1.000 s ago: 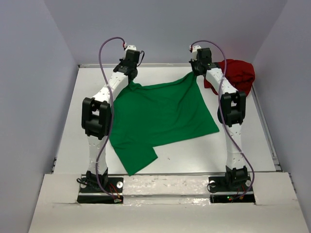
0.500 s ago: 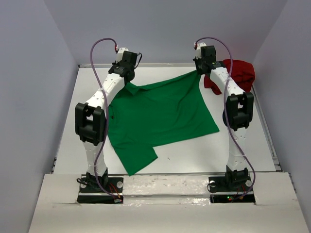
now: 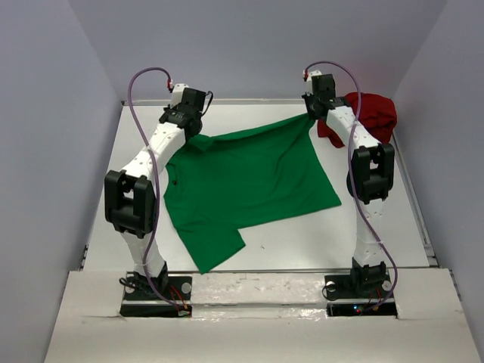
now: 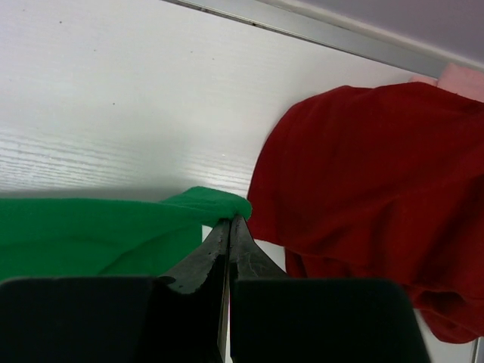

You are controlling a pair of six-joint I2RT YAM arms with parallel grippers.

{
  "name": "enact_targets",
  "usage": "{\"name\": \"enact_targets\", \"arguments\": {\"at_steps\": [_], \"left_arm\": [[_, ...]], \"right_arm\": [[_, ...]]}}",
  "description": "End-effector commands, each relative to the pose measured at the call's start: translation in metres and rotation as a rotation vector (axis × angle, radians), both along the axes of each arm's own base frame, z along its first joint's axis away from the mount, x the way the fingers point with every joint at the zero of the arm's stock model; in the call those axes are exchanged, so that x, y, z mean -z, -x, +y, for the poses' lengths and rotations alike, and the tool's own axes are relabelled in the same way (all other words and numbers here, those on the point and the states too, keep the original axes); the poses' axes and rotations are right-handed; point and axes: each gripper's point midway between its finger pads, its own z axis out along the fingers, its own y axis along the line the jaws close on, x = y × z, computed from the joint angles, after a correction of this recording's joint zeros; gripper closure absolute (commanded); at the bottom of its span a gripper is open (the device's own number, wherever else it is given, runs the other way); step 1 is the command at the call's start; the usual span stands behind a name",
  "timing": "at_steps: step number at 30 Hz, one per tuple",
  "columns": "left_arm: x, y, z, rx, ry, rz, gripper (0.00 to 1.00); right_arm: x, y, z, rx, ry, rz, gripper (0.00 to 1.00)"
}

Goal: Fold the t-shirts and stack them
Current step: Fold the tshirt

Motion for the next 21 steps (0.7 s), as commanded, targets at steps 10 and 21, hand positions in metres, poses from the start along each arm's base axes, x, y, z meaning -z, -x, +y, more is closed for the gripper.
{"name": "enact_targets", "arguments": {"at_steps": [10, 21], "left_arm": [[-0.022, 0.026, 0.039, -0.108, 0.011, -0.066, 1.00], [-0.013, 0.049, 0.048, -0.165, 0.023, -0.058, 1.00]], "right_arm": [[-0.030, 0.003, -0.023, 0.064, -0.028, -0.054, 1.00], [-0.025, 0.013, -0.019, 0.058, -0.059, -0.025, 1.00]]}}
